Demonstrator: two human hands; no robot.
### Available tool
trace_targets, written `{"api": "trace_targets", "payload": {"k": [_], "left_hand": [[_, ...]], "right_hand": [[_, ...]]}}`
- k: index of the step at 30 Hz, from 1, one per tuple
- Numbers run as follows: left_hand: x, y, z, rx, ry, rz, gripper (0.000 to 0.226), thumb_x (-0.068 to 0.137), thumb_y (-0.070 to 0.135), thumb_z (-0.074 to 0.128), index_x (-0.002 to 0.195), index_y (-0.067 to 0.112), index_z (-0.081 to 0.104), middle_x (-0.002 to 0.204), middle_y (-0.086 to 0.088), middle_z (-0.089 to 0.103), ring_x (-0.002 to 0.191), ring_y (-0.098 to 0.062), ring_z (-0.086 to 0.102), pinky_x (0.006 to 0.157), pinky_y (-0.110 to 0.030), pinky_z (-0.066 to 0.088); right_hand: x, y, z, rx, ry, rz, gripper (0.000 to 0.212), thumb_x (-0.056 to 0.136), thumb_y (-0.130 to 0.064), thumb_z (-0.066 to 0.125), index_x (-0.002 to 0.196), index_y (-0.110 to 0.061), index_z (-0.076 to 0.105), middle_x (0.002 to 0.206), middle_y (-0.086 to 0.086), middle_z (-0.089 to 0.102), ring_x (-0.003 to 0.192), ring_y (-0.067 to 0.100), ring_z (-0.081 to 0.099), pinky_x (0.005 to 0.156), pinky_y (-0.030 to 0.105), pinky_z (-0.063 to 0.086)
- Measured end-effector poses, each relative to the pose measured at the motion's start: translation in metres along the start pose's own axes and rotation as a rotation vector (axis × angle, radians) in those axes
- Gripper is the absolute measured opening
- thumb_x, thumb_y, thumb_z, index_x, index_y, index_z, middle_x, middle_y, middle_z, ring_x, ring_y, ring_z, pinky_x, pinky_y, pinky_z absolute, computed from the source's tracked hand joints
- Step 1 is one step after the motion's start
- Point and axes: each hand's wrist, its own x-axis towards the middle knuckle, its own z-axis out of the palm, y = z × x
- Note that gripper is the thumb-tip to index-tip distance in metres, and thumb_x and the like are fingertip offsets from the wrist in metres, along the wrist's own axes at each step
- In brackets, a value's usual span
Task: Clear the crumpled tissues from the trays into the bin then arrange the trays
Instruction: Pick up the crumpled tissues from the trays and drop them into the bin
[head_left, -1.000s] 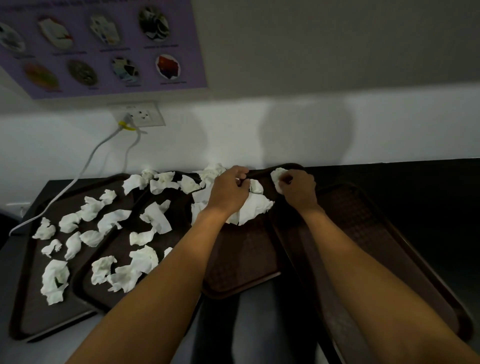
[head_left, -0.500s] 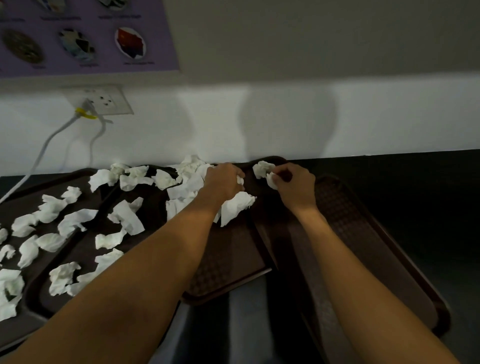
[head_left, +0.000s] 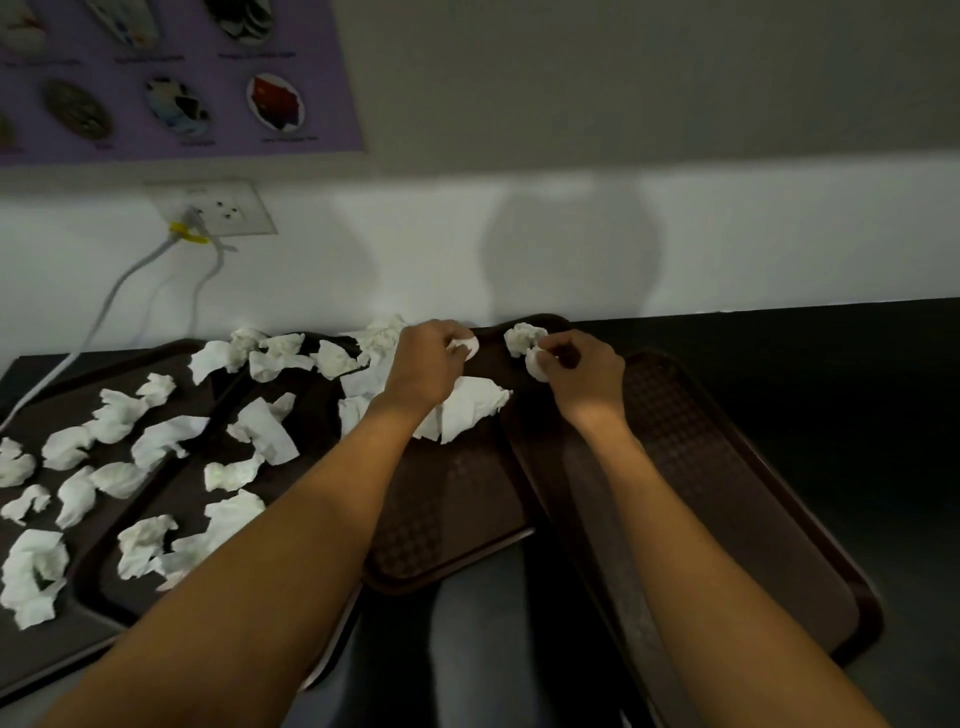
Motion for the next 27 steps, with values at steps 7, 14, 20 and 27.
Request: {"api": "trace_targets", "payload": {"k": [7,14,20,27], "left_hand": [[-0.068,0.007,-0.053,-0.072,0.095,-0.082,0.018,0.095,0.017,0.067,0.110,0.022,0.075,0.108,0.012,0.071,0.098,-0.006,0.062,0.083,-0.009,0.042],[-0.154,-0.007,-0.112,-0.136,0.238,-0.109,0.020,0.095,0.021,0.069,0.113,0.027,0.073,0.106,0.014,0.069,0.093,-0.003,0.064,0.082,-0.010,0.048],[-0.225,-0.032,-0.166,-0.183,0.340,-0.155,0.021,0.095,0.020,0.067,0.114,0.028,0.072,0.109,0.022,0.069,0.096,-0.001,0.064,0.084,-0.017,0.053],[-0.318,-0.080,-0.236,-0.212,0.425,-0.208,0.024,0.097,0.020,0.064,0.114,0.034,0.073,0.111,0.018,0.070,0.098,0.000,0.064,0.085,-0.022,0.056]], "right_hand": [[-0.036,-0.039,0.017,0.123,-0.044,0.014,0.009,0.091,-0.014,0.072,0.099,-0.014,0.076,0.096,-0.006,0.070,0.084,-0.006,0.061,0.068,-0.005,0.038],[-0.103,-0.088,0.040,0.242,-0.123,-0.071,0.010,0.092,-0.010,0.073,0.102,-0.010,0.075,0.094,0.001,0.074,0.068,0.012,0.073,0.059,0.013,0.053],[-0.173,-0.132,0.076,0.357,-0.225,-0.073,0.012,0.091,-0.004,0.073,0.099,-0.013,0.075,0.099,0.002,0.072,0.081,0.021,0.073,0.060,0.017,0.056],[-0.264,-0.180,0.125,0.334,-0.345,-0.130,0.013,0.090,-0.006,0.075,0.101,-0.011,0.076,0.095,0.001,0.074,0.078,0.018,0.073,0.063,0.016,0.056]]}}
